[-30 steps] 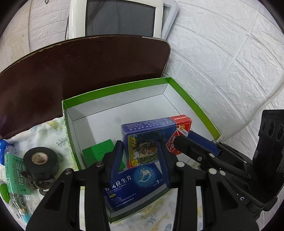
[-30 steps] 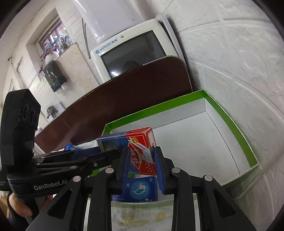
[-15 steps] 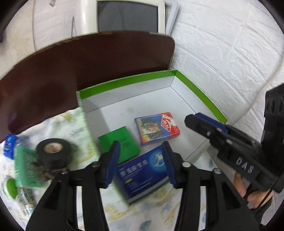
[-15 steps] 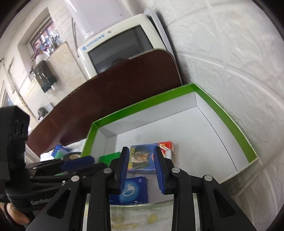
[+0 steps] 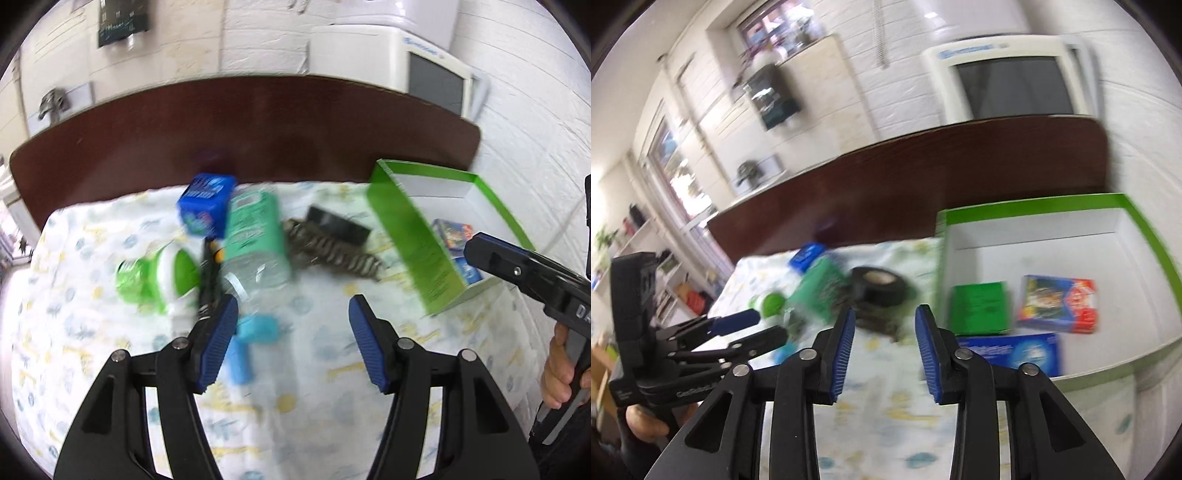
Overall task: Organize rigid objects
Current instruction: 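Move the right gripper to the green-labelled bottle and grasp its middle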
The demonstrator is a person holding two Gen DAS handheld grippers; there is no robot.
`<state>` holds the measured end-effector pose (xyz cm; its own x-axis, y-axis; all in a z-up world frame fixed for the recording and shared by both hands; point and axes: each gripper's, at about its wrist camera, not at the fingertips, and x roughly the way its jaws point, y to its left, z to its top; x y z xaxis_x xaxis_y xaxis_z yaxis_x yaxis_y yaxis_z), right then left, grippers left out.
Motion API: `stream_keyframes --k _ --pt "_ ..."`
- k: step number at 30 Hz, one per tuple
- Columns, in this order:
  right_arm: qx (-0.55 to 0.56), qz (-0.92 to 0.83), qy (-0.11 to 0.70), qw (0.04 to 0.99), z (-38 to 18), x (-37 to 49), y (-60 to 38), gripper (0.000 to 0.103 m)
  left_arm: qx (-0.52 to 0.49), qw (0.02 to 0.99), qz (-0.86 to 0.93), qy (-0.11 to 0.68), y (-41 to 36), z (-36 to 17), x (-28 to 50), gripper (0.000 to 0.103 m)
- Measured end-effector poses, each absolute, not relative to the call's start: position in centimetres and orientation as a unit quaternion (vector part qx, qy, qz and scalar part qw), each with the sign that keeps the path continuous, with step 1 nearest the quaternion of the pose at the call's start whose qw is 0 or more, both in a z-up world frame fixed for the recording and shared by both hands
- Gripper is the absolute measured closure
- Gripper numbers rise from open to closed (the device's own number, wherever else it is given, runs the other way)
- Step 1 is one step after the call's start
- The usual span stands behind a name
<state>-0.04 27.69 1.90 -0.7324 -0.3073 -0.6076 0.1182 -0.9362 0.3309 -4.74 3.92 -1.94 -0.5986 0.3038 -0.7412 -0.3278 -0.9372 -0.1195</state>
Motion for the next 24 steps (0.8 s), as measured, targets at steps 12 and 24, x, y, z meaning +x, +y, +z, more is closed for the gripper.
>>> stream_keyframes --k 12,24 --pt "0.423 -0.886 -0.136 0.132 -1.7 -2.2 21.1 0.062 -0.46 0.183 0.868 0.024 4.1 -6.4 -8.0 0.072" --pt "0.429 -0.883 -0.163 0.102 -2.1 -2.9 24.4 0.062 -0.44 0.375 0.815 0.038 -0.4 -2.8 -1.0 0.071"
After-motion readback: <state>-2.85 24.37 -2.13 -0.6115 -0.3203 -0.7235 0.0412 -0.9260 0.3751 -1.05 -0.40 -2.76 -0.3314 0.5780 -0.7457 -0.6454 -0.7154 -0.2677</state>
